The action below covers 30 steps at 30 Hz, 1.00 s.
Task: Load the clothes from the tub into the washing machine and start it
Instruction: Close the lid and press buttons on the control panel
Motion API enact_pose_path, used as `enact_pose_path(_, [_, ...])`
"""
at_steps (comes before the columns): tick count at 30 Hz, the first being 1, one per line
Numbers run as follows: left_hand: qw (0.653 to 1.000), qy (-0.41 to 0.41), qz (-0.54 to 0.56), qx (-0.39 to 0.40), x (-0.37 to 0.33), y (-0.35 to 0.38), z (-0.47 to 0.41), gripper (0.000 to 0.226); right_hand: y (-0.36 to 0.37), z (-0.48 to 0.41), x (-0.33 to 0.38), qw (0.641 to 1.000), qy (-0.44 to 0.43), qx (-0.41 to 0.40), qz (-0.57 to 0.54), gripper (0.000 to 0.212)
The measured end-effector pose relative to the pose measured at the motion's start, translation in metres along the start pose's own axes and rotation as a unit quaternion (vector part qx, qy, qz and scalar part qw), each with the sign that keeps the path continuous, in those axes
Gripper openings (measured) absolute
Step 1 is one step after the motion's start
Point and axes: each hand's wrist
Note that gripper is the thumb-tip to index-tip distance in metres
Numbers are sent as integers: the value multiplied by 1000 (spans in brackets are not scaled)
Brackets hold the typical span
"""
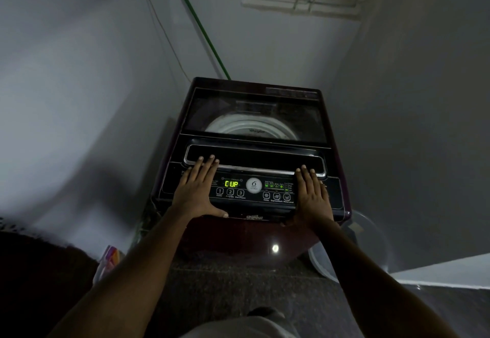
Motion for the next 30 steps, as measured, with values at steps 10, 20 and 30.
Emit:
enact_pose_path(10, [1000, -1, 6, 1, 1, 1, 0, 153, 1, -1, 0, 1000, 3, -3, -1, 145])
enact_pose_path(20, [1000, 0, 7, 0, 1, 1, 0, 152, -1, 0, 1, 1000, 3, -2, -1, 150])
enact_pose_path(30, [1000, 0, 8, 5, 1, 1, 1, 153, -1, 0, 1, 1000, 0, 3, 1, 150])
Point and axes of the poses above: each hand's wrist, its own z-axis away from the middle knuckle, its own y-axis out of the palm, x = y × z, and after that the axes turned 11 degrees about -y, right-handed
